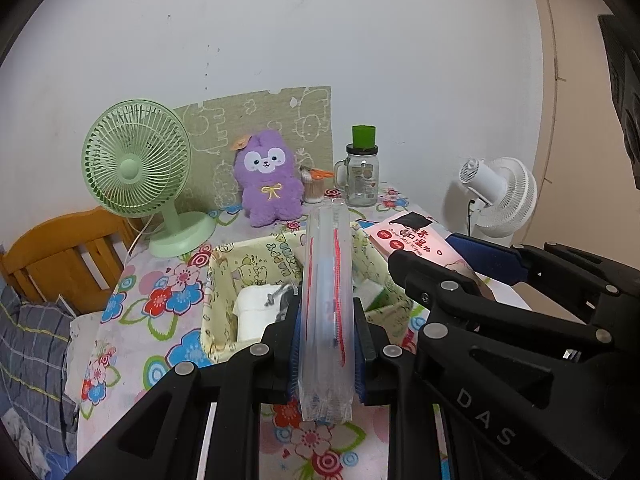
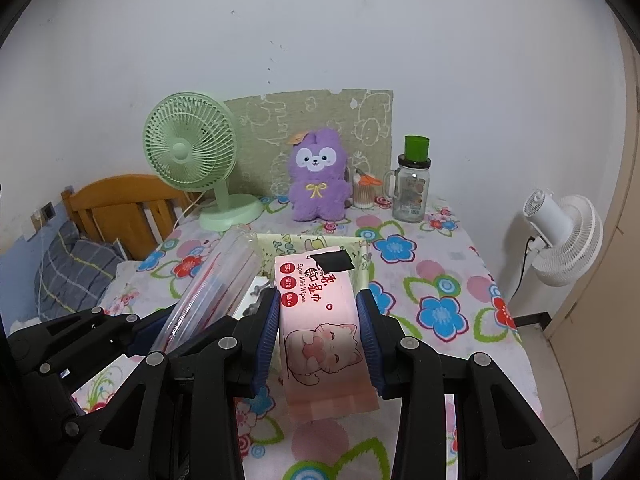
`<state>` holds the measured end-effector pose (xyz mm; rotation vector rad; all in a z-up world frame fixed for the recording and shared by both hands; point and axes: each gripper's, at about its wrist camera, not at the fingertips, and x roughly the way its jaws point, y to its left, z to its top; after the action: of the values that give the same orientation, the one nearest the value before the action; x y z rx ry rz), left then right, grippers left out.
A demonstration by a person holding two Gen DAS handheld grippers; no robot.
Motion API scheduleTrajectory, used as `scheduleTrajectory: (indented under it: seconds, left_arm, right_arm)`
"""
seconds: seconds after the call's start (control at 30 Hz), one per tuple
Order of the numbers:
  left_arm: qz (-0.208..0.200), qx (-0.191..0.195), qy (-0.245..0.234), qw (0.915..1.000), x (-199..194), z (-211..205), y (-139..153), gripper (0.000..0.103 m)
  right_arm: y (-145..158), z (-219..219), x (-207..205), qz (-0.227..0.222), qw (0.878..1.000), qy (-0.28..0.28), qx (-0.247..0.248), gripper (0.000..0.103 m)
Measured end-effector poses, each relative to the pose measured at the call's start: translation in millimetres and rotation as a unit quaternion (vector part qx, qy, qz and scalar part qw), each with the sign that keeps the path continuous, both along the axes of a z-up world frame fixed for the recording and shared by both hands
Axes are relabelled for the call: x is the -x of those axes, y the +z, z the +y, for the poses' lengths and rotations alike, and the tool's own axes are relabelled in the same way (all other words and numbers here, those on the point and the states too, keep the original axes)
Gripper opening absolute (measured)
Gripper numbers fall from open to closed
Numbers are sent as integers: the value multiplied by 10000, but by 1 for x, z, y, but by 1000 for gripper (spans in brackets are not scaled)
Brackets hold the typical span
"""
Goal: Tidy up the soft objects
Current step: 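Carry the straw bag with the left tool while the right tool carries the wipe pack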
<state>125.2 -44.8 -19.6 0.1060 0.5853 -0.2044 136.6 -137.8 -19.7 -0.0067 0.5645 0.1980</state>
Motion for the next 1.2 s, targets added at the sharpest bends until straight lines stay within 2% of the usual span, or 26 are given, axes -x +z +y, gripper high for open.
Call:
scheduleTrajectory:
  seconds: [0.1,0.57,0.8,0.9,0.97,1.0,1.2]
  left_arm:
    - [-26,13,31,10000,-9,3,1,20]
    - [124,101,152,9998,-57,19,-18,21]
    - [276,251,226,9990,-75,27,-31,28]
    - [356,286,259,9986,-81,29,-37,41]
    - [416,281,298,9983,-84,31,-41,56]
    - [434,294,315,9981,-86,32,-42,67]
    - [506,223,386,9977,-86,37,-47,79]
  right_arm:
    - [0,1,-13,114,9996,118,-230,42]
    - [-12,21,-61,254,9993,168,-221,42]
    - [-26,25,-79,393,9987,201,-262,42]
    - [-31,28,-85,438,9984,213,-270,42]
    - [-34,30,-88,461,9983,234,-266,42]
    - [-36,30,-89,470,9982,237,-271,42]
    - [-42,36,-97,515,9977,333,-301,42]
